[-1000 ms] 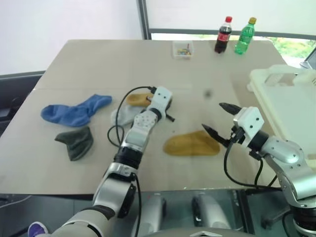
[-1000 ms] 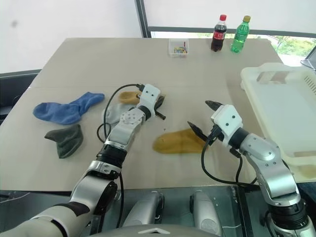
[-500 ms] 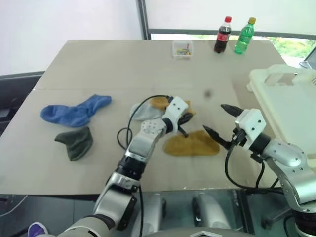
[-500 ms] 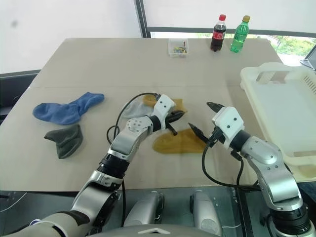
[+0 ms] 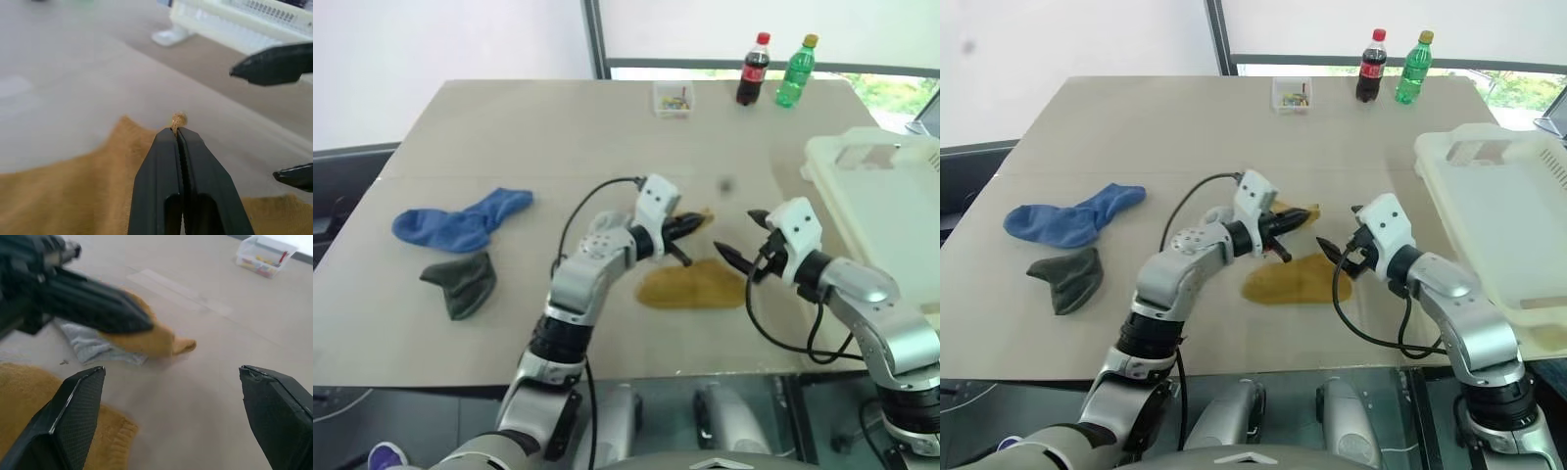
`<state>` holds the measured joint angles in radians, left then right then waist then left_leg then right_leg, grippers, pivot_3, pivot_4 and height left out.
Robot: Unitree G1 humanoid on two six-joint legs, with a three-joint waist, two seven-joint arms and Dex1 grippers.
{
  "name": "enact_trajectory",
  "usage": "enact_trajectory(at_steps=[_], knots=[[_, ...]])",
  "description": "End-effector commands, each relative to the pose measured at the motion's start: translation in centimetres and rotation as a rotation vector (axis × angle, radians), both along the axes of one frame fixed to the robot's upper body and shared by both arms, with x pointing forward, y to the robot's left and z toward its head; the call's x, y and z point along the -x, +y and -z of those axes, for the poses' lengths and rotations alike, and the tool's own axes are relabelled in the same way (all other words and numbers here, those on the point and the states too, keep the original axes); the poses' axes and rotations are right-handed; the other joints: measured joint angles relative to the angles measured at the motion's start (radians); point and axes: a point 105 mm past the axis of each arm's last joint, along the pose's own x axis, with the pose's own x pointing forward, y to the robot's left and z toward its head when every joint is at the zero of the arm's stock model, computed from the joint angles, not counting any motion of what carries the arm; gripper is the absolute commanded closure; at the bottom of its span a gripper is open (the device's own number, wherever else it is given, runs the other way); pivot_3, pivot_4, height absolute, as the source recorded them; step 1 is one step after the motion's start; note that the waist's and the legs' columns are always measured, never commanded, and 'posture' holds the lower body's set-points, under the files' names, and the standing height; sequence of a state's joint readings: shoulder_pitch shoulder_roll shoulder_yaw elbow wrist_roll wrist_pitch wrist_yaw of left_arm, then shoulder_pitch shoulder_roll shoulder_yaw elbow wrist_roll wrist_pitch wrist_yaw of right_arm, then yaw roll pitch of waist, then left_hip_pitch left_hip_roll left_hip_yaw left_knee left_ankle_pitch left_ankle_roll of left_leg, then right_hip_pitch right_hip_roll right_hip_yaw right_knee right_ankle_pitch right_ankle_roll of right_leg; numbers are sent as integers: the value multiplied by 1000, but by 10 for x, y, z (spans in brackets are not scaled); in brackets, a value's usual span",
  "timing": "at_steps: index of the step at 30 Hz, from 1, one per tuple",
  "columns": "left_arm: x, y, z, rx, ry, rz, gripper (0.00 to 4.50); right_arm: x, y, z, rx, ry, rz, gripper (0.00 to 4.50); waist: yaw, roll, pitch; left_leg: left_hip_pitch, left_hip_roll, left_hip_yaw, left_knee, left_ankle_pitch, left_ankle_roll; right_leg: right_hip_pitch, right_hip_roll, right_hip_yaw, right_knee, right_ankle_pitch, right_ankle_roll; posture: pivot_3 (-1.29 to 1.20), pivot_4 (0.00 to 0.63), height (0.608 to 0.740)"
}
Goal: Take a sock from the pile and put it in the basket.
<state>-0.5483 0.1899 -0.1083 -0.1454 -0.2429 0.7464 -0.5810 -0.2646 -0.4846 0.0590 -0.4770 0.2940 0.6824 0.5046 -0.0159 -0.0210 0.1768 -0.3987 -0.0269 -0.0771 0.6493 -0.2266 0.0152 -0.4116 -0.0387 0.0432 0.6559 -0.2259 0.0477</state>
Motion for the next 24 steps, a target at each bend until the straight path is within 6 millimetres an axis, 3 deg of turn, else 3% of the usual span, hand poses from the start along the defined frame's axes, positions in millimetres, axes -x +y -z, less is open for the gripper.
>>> enact_trajectory(at_steps=[1, 5, 7, 12, 18, 22, 24], knots=[[5, 25, -18, -1, -66, -72, 4417, -9, 15, -2, 5, -13, -15, 0, -3, 0, 0, 0, 0, 0, 0, 0, 0, 0, 0, 0, 0, 0, 0, 0, 150, 740], [16, 30, -16, 16, -36, -48, 4417, -18, 22, 1, 7, -8, -13, 0, 7, 0, 0, 0, 0, 0, 0, 0, 0, 0, 0, 0, 0, 0, 0, 0, 150, 740], [17, 22, -9, -2, -27, -24, 4417, -22, 23, 2, 5, -4, -8, 0, 11, 0, 0, -1, -1, -1, 0, 0, 0, 0, -1, -1, 0, 0, 0, 0, 150, 740], [10, -26, 5, 26, 40, 57, 4417, -23, 10, -1, 5, -12, 25, 0, 14, 0, 0, -1, -4, -1, 0, 0, 0, 0, -4, -2, -1, 0, 0, 0, 150, 740], [-8, -60, 19, 50, 146, 71, 4417, -5, -9, -8, 24, -11, 40, 0, 3, 1, 0, -1, -3, -1, 0, 0, 0, 0, -2, -2, -1, 0, 0, 0, 150, 740], [-7, -73, 19, 81, 191, 127, 3265, 4, -16, -7, 15, 17, 69, 0, -2, 1, 0, -1, -3, -1, -1, 0, 0, 0, -1, -2, -1, 0, 0, 0, 150, 740], [-6, -73, 14, 95, 196, 146, 2426, 6, -19, -8, -17, 37, 93, 0, -2, 1, 0, -1, -3, -1, -1, 0, 0, 0, -1, -1, 0, 0, 1, 0, 150, 740]])
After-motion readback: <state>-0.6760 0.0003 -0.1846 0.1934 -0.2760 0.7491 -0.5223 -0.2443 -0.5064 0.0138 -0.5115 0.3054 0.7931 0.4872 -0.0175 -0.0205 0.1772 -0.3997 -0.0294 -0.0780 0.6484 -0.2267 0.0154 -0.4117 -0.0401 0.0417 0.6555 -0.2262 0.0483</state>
